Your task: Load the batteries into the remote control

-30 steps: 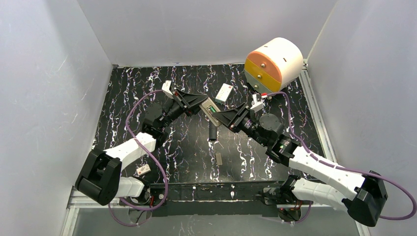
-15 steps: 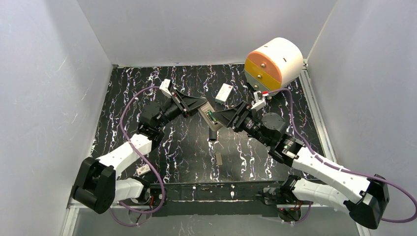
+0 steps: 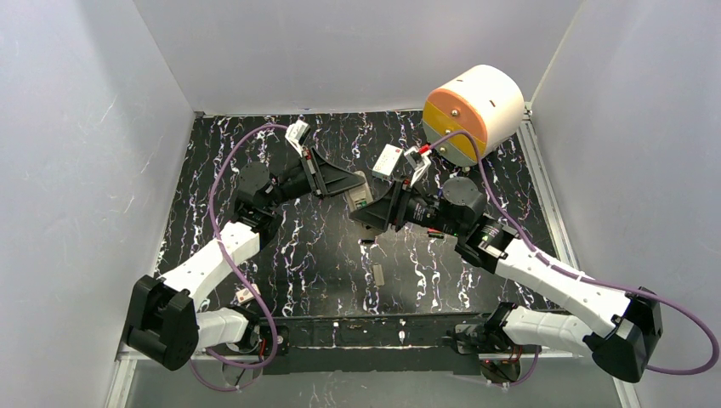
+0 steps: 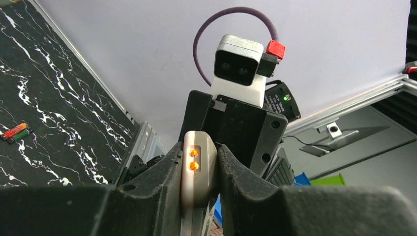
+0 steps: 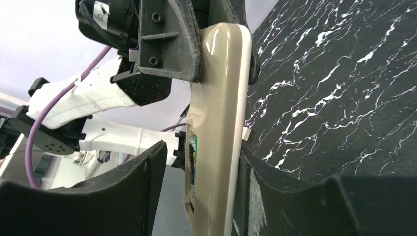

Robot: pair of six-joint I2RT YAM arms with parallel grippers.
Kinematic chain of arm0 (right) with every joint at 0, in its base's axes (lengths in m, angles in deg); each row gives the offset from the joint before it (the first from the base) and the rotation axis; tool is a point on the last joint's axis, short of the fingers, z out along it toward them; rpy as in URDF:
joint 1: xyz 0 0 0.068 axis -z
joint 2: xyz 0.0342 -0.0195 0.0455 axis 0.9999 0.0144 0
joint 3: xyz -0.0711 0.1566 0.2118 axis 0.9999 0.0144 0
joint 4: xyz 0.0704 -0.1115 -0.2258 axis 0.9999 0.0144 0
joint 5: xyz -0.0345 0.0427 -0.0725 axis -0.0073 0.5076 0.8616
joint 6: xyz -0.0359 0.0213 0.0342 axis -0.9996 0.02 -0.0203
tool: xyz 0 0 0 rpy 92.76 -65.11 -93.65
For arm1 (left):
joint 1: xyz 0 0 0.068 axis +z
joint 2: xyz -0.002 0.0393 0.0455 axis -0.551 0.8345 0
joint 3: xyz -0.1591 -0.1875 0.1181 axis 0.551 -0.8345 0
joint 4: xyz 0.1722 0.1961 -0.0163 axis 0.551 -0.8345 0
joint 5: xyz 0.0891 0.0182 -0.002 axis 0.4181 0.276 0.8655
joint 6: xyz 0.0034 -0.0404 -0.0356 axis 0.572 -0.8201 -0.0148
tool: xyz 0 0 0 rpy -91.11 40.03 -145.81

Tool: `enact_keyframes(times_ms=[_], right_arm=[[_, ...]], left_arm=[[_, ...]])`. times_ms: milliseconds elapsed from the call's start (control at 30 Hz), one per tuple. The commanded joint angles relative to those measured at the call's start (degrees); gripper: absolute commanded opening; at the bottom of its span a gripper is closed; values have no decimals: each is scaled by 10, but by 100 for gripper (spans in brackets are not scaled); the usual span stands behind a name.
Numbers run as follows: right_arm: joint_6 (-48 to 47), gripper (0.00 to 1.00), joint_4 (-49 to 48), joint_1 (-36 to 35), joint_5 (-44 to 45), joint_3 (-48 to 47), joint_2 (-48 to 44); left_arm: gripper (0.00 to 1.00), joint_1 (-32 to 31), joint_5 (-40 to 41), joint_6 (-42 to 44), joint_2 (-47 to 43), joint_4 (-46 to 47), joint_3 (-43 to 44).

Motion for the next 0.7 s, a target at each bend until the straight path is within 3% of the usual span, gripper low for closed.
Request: enact_keyframes(times_ms=[0,67,167,367,667], right_arm=[[-5,63,-50,2,-50,-12,-13],[-3,70,-52,4,-34,-5,-24],[-5,71,-29,6,-2,-2,-32],[-9,55,-15,10,16,12,-43],[-23,42,11,17,6,-1,-41]], left_arm=[[0,1,-42,25,-2,0,23],[0,1,-44,28,-4,0,22],[0,1,-46,30,-7,0,21],[0,2,-46,34,-11,-8,22],[0,2,-54,38,-14,-10,25]])
